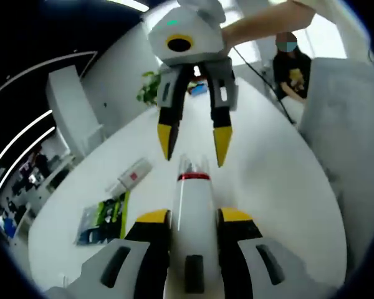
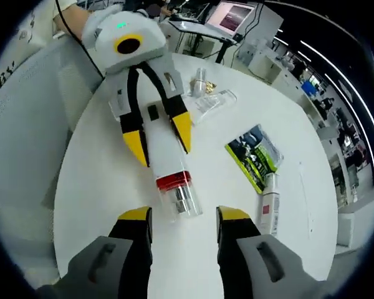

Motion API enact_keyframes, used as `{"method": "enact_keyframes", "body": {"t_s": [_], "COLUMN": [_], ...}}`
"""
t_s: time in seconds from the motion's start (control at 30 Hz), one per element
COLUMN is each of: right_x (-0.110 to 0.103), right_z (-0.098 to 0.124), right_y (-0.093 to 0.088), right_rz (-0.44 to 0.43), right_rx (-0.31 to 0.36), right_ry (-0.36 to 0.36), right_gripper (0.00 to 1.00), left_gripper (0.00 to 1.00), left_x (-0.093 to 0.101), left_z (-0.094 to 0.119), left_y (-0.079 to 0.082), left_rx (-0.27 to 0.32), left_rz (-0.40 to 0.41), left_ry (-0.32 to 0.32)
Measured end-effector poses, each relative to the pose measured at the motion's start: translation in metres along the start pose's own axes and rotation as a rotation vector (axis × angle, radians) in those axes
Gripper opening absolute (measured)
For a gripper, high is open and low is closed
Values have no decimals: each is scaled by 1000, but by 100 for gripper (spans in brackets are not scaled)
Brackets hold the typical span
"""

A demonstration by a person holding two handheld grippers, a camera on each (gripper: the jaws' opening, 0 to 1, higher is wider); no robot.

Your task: Arrange the skincare products in the storage area until every visible bottle or jar stands upright without overlapping.

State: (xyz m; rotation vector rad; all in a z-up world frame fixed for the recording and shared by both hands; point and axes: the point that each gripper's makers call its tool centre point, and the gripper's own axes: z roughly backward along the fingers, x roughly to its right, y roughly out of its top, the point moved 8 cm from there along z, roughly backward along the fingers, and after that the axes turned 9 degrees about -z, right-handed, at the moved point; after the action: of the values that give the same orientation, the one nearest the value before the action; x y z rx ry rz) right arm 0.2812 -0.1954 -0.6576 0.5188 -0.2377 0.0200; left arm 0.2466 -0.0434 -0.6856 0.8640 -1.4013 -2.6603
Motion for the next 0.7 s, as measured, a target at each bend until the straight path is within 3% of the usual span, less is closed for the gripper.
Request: {"method": "enact_keyframes", "body": {"t_s": [0.27, 0.7], "right_x": [-6, -8], "right_z": [-12, 2], "right_y": [-2, 5], "right_rz": [41, 114], "right_rx": [4, -1], "right_ry": [-11, -4], "right_gripper": [37, 29], "left_gripper": [28, 28], "left_x": [1, 2], "left_z": [3, 6], "left_y": [8, 12], "left_rx": [28, 62], "left_rz": [-22, -6], "left_ry": [-17, -27]}}
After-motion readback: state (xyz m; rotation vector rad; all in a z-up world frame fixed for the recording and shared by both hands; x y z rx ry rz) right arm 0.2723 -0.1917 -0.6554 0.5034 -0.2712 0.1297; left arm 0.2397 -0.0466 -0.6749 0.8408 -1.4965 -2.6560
